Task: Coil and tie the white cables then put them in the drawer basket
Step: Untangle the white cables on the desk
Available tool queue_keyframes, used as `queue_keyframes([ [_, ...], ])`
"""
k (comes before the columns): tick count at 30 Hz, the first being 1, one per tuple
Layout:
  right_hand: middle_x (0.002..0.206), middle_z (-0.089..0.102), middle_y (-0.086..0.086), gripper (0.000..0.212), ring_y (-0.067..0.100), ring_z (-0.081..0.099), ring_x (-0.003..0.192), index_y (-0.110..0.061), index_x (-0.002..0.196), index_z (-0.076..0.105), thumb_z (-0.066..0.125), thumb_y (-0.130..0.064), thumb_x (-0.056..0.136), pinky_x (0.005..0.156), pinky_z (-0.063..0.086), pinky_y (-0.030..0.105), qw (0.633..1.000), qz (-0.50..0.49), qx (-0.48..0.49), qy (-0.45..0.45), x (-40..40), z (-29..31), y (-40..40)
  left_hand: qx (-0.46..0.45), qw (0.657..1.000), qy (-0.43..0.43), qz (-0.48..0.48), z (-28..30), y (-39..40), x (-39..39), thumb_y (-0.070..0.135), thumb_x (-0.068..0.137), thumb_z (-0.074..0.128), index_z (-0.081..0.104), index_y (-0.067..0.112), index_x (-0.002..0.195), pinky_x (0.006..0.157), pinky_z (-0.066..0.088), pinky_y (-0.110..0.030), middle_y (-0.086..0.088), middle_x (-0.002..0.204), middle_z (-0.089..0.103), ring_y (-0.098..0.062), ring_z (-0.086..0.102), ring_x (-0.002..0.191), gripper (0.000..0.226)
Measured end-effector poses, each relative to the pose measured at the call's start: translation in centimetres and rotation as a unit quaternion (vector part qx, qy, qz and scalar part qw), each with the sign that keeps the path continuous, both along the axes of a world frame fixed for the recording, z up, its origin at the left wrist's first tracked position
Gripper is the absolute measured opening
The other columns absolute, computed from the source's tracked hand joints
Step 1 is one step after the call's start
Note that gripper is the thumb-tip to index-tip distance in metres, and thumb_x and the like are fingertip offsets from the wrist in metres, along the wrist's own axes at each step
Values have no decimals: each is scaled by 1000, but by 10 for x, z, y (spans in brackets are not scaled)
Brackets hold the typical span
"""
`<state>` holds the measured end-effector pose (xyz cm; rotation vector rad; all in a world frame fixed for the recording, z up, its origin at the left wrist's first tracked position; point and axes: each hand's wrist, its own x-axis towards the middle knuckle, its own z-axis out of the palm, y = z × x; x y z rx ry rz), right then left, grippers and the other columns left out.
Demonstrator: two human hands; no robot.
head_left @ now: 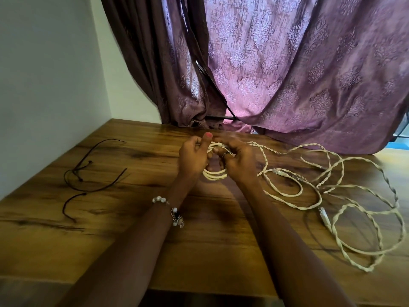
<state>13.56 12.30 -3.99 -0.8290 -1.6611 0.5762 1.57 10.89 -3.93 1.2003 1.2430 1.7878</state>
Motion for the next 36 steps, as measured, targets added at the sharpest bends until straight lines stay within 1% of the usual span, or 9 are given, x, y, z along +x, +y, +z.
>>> queue_keyframes([
  [7,78,68,-3,25,8,59,64,-15,102,73,61,-14,80,64,49,29,996,-59,53,47,-4,-3,-4,-30,996,-76,21,3,-6,10,47,96,45,57,17,60,56,47,-32,-4,54,57,-18,54,49,48],
  [12,81,70,3,24,7,61,66,-7,104,73,66,-11,81,64,50,26,994,-69,64,51,-7,-5,-8,28,993,-18,111,-2,-11,15,49,92,45,61,14,76,72,55,-47,-10,74,67,-29,65,74,42],
  [17,94,74,3,27,20,70,79,-15,110,71,67,-10,84,75,58,48,1000,3,-13,25,-7,-2,-7,55,987,1,151,-3,-10,4,37,91,56,57,11,64,59,52,-49,-6,58,56,-24,54,57,37],
  [19,87,73,-8,34,6,67,74,-17,113,69,63,3,86,71,58,39,998,51,-39,10,-4,3,-9,64,989,8,134,-6,-7,-1,42,83,59,57,12,61,54,52,-52,-6,56,56,-29,56,55,37],
  [22,81,71,-15,36,-3,64,69,-5,120,63,63,5,86,65,51,20,992,112,-47,-31,6,8,-9,66,990,25,124,-3,-10,0,30,82,64,60,22,56,58,52,-45,3,56,60,-16,57,58,28],
  [27,96,71,-5,43,-4,65,76,-4,123,63,69,3,81,72,53,24,982,139,-65,-108,19,15,-6,58,990,75,106,-4,-9,6,25,80,69,57,24,67,60,53,-43,-4,69,67,-22,65,65,17],
  [29,82,72,-10,35,-2,64,65,2,119,63,63,7,85,61,51,18,977,170,-100,-75,20,16,-9,54,988,95,108,-3,-8,7,22,81,70,55,20,66,58,52,-43,-5,67,64,-24,63,63,21],
  [33,68,64,6,18,8,44,42,1,99,66,49,3,94,43,43,24,932,242,-253,97,14,20,-17,50,988,99,106,1,-7,7,21,82,69,47,23,57,57,47,-40,5,55,54,-17,53,57,33],
  [36,62,49,8,31,6,30,38,-6,74,67,51,-17,97,39,27,19,921,198,-303,147,2,21,-19,56,984,115,121,2,-9,8,15,83,69,53,10,61,57,42,-34,5,55,51,-17,52,59,28],
])
